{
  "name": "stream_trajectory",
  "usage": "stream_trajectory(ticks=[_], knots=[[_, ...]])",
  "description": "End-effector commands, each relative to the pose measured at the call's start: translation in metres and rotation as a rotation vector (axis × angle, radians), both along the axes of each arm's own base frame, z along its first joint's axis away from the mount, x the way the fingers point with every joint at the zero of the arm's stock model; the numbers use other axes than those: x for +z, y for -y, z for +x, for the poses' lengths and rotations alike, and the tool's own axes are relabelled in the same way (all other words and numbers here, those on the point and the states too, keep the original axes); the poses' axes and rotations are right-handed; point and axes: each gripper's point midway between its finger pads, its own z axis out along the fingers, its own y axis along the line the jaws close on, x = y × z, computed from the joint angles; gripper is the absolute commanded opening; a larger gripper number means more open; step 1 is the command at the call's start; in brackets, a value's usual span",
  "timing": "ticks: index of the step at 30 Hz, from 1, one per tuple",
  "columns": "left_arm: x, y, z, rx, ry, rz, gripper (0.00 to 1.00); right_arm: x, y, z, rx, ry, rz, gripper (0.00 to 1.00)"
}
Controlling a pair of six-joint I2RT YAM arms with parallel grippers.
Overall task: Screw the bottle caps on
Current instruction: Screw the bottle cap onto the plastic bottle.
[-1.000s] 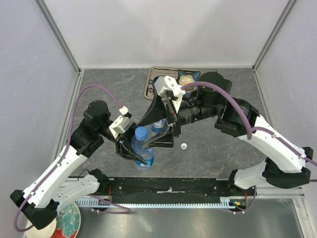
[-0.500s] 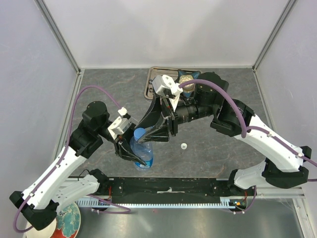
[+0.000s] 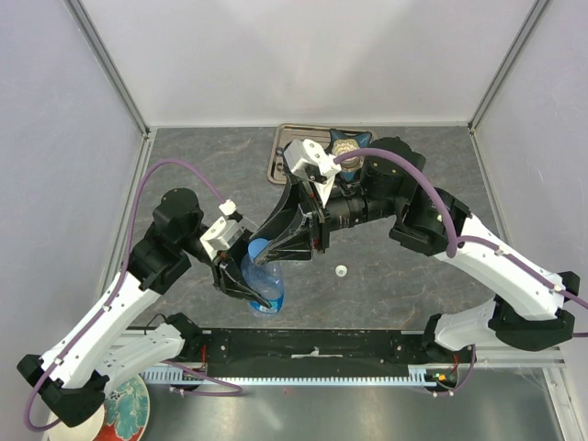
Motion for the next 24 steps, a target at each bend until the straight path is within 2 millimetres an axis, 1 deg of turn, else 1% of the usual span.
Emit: stream_trajectory(ticks=[1, 2, 3, 4, 5, 6, 7, 8, 9, 10, 12, 13, 14, 16, 17, 18, 20, 21, 22, 23, 24], knots=[[0.013, 0.004, 0.009, 0.075, 0.082, -0.052, 0.02, -0.011, -0.001, 0.021, -0.132, -0.021, -0.016, 0.0], [0.016, 0.008, 0.017, 0.126, 0.097, -0.06, 0.07, -0.016, -0.003, 0.029, -0.172, -0.027, -0.026, 0.0], [0.018, 0.016, 0.038, 0.246, 0.107, -0.058, 0.1, -0.02, -0.006, 0.048, -0.28, -0.041, -0.037, 0.0], [0.02, 0.019, 0.049, 0.313, 0.117, -0.062, 0.12, -0.036, -0.012, 0.06, -0.336, -0.058, -0.074, 0.0], [0.026, 0.021, 0.061, 0.376, 0.134, -0.076, 0.16, -0.044, -0.014, 0.074, -0.406, -0.07, -0.096, 0.0], [0.027, 0.023, 0.083, 0.496, 0.137, -0.072, 0.18, -0.052, -0.014, 0.084, -0.46, -0.079, -0.113, 0.0], [0.029, 0.023, 0.093, 0.547, 0.164, -0.078, 0.18, -0.064, -0.014, 0.1, -0.547, -0.083, -0.139, 0.0], [0.03, 0.023, 0.101, 0.59, 0.172, -0.078, 0.19, -0.071, -0.015, 0.109, -0.594, -0.087, -0.157, 0.0], [0.03, 0.021, 0.115, 0.67, 0.175, -0.072, 0.19, -0.076, -0.014, 0.116, -0.636, -0.09, -0.169, 0.0], [0.031, 0.02, 0.12, 0.704, 0.184, -0.074, 0.19, -0.083, -0.009, 0.13, -0.723, -0.082, -0.184, 0.0], [0.03, 0.017, 0.132, 0.774, 0.182, -0.067, 0.2, -0.085, -0.002, 0.139, -0.794, -0.074, -0.183, 0.0], [0.029, 0.016, 0.134, 0.787, 0.183, -0.066, 0.2, -0.087, 0.003, 0.142, -0.822, -0.063, -0.184, 0.0], [0.028, 0.015, 0.135, 0.796, 0.184, -0.066, 0.2, -0.088, 0.011, 0.152, -0.896, -0.058, -0.183, 0.0], [0.029, 0.013, 0.139, 0.818, 0.182, -0.069, 0.2, -0.091, 0.02, 0.159, -0.965, -0.05, -0.191, 0.0], [0.03, 0.013, 0.139, 0.821, 0.181, -0.072, 0.2, -0.092, 0.029, 0.169, -1.049, -0.042, -0.195, 0.0], [0.03, 0.012, 0.141, 0.832, 0.178, -0.071, 0.2, -0.095, 0.032, 0.169, -1.081, -0.032, -0.206, 0.0], [0.032, 0.013, 0.142, 0.838, 0.173, -0.075, 0.2, -0.106, 0.041, 0.177, -1.18, -0.009, -0.248, 0.0], [0.032, 0.012, 0.143, 0.845, 0.174, -0.077, 0.2, -0.107, 0.052, 0.183, -1.284, 0.013, -0.261, 0.0], [0.034, 0.012, 0.144, 0.848, 0.171, -0.08, 0.2, -0.117, 0.054, 0.185, -1.336, 0.034, -0.303, 0.0], [0.035, 0.011, 0.144, 0.854, 0.17, -0.082, 0.2, -0.121, 0.058, 0.187, -1.386, 0.049, -0.324, 0.0], [0.034, 0.011, 0.146, 0.859, 0.168, -0.08, 0.2, -0.123, 0.073, 0.19, -1.5, 0.075, -0.347, 0.0]])
